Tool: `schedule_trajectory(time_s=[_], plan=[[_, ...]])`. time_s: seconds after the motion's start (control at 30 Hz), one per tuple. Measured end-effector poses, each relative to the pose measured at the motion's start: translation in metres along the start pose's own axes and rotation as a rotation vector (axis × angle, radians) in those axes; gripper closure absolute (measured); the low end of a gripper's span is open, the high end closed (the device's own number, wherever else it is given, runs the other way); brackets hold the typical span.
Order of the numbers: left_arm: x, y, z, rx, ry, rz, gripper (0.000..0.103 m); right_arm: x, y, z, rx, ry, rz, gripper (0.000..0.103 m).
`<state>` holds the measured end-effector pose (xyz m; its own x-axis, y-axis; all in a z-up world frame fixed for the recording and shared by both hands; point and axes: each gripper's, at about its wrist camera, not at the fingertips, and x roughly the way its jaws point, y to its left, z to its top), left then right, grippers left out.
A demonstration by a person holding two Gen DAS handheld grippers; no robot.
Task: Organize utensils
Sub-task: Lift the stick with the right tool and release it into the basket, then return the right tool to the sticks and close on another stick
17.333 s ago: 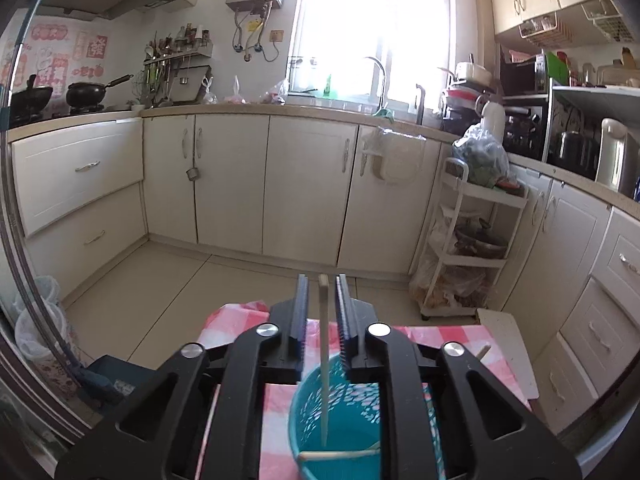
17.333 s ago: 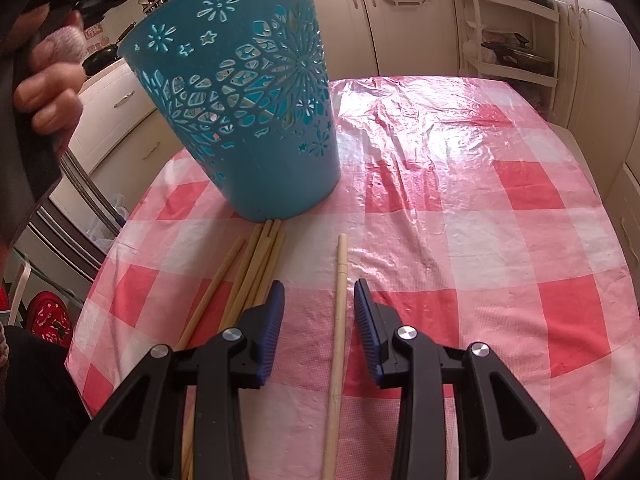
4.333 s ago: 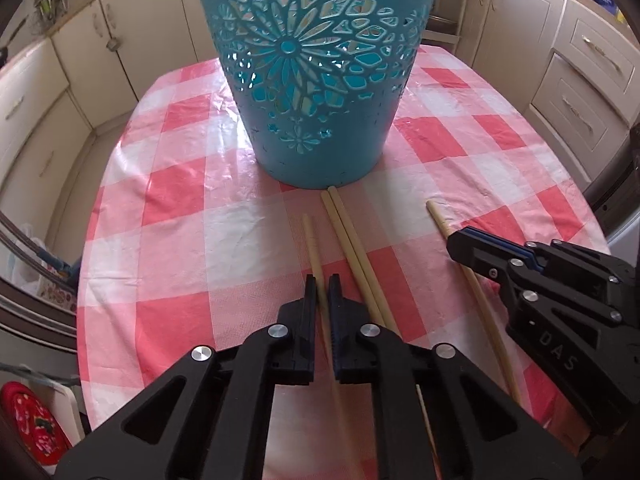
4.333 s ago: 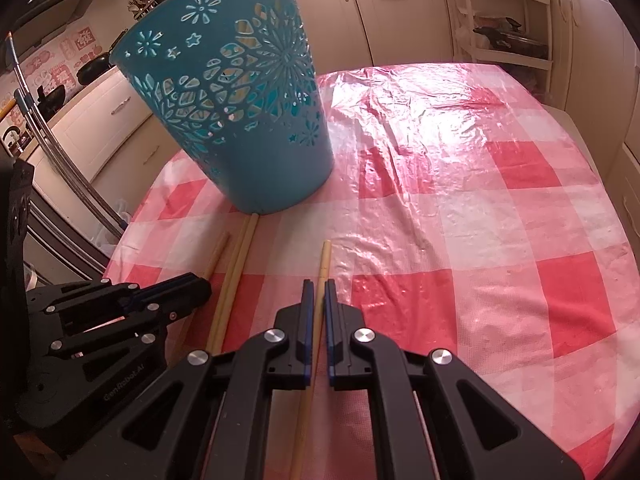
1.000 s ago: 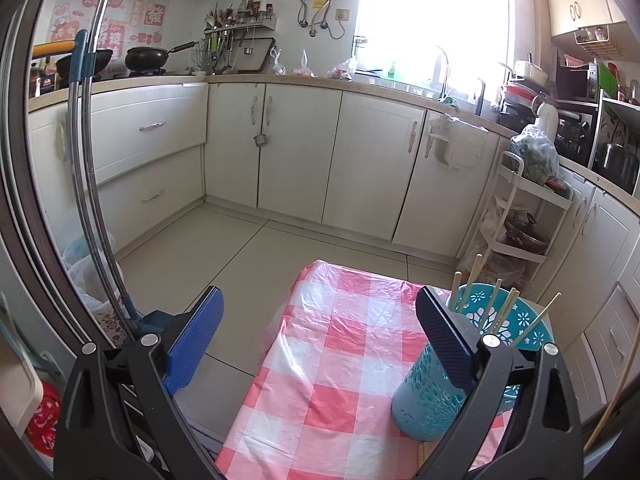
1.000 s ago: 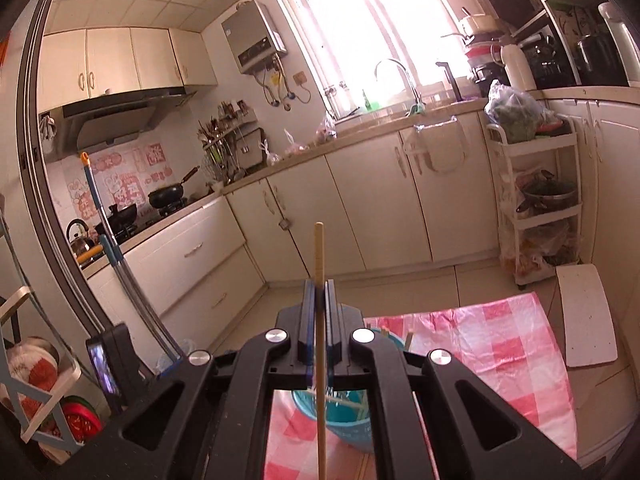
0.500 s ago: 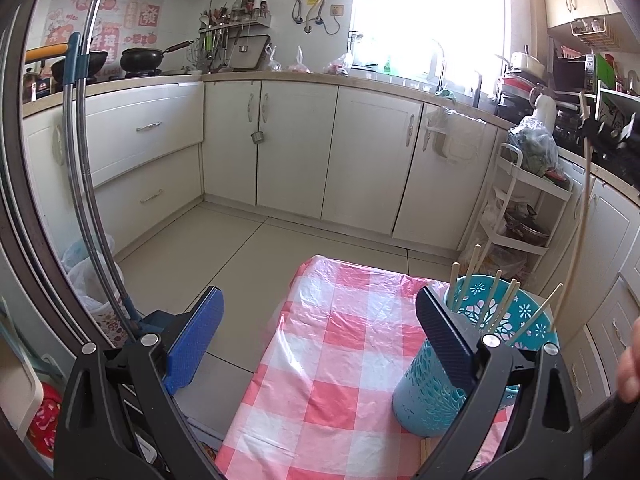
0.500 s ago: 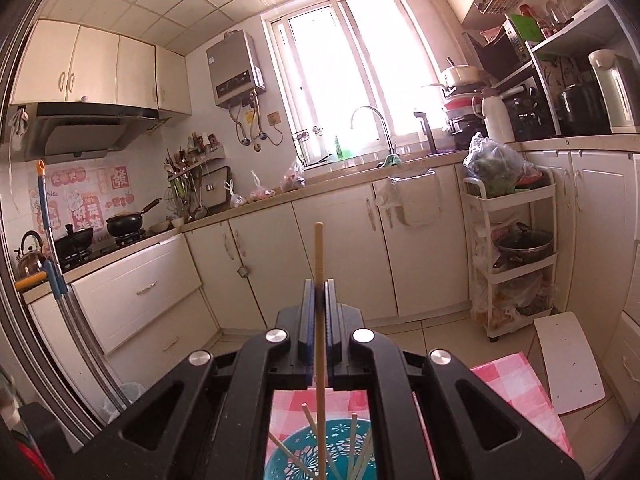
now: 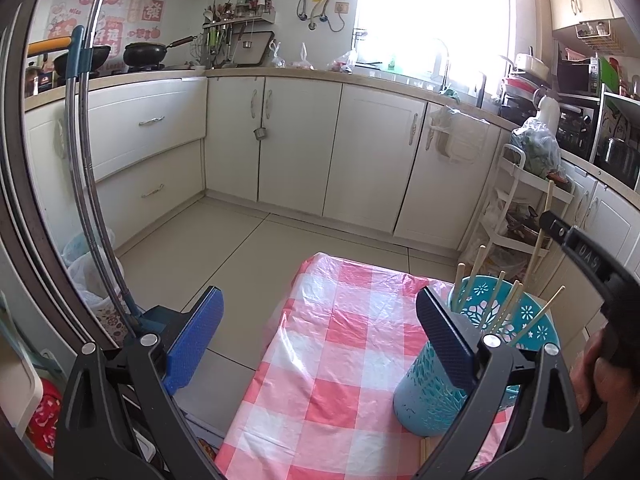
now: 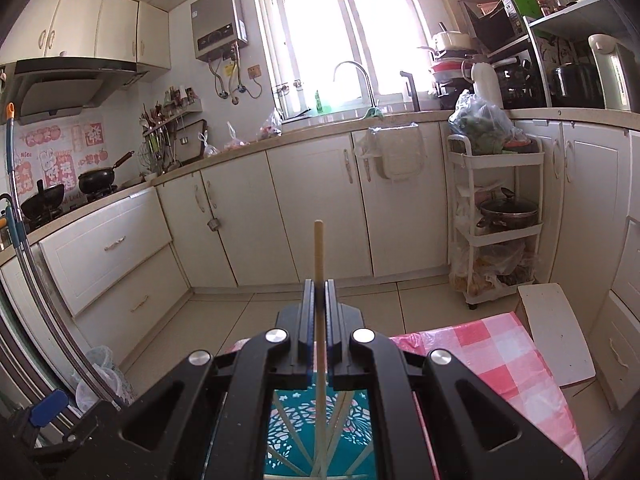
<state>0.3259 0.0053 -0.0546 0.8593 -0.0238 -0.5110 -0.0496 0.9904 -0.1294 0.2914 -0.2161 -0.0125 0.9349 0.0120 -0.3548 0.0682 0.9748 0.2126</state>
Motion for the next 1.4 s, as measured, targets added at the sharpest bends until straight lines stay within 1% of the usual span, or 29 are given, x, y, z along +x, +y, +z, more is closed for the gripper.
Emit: schedule_trajectory(time_s=[0.13,0.23,0.27,0.3,0.37,0.47,0.57,0.6,0.7,0.73,0.8,0.87,0.93,1.03,1.13,1.2,1.4], plan=[[0.001,0.000,-0.001,0.001,0.002,0.002,0.010,0.004,0.002,-0.007,-0.019,0.034,0.001,0.098],[0.002,0.001,-0.003,0.001,0.004,0.005,0.010,0.002,0.004,-0.009,-0.029,0.041,0.011,0.097],[0.002,0.001,-0.003,0.001,0.005,0.006,0.010,0.001,0.005,-0.009,-0.033,0.043,0.015,0.095],[0.002,0.001,-0.003,0.002,0.005,0.006,0.010,0.000,0.005,-0.008,-0.036,0.043,0.017,0.091],[0.002,0.001,-0.003,0.002,0.005,0.007,0.010,-0.005,0.007,-0.006,-0.040,0.034,0.027,0.089],[0.003,0.002,-0.004,0.002,0.007,0.011,0.010,-0.023,0.010,-0.001,-0.054,0.008,0.050,0.088],[0.003,0.004,-0.004,-0.002,0.011,0.013,0.010,-0.049,0.013,0.001,-0.071,-0.027,0.077,0.081],[0.003,0.005,-0.004,-0.003,0.012,0.015,0.009,-0.060,0.014,0.000,-0.077,-0.037,0.086,0.078],[0.004,0.008,-0.004,-0.010,0.018,0.022,0.009,-0.092,0.015,-0.016,-0.101,-0.037,0.102,0.075],[0.005,0.009,-0.004,-0.013,0.022,0.024,0.009,-0.100,0.014,-0.026,-0.104,-0.016,0.107,0.075],[0.005,0.011,-0.005,-0.020,0.029,0.027,0.009,-0.106,0.014,-0.056,-0.132,0.066,0.112,0.075],[0.004,0.012,-0.005,-0.023,0.034,0.028,0.009,-0.101,0.013,-0.093,-0.169,0.177,0.103,0.075],[0.004,0.012,-0.006,-0.019,0.036,0.031,0.009,-0.084,0.004,-0.128,-0.142,0.313,0.088,0.075],[0.006,0.011,-0.007,-0.006,0.046,0.040,0.009,-0.055,-0.007,-0.160,-0.084,0.443,0.057,0.079],[0.008,0.013,-0.007,-0.005,0.055,0.046,0.008,-0.034,-0.015,-0.175,-0.037,0.498,0.040,0.080],[0.009,0.016,-0.007,-0.014,0.060,0.047,0.008,-0.022,-0.017,-0.177,-0.022,0.518,0.037,0.081],[0.011,0.016,-0.006,-0.023,0.070,0.042,0.008,-0.006,-0.010,-0.186,-0.041,0.551,0.044,0.081]])
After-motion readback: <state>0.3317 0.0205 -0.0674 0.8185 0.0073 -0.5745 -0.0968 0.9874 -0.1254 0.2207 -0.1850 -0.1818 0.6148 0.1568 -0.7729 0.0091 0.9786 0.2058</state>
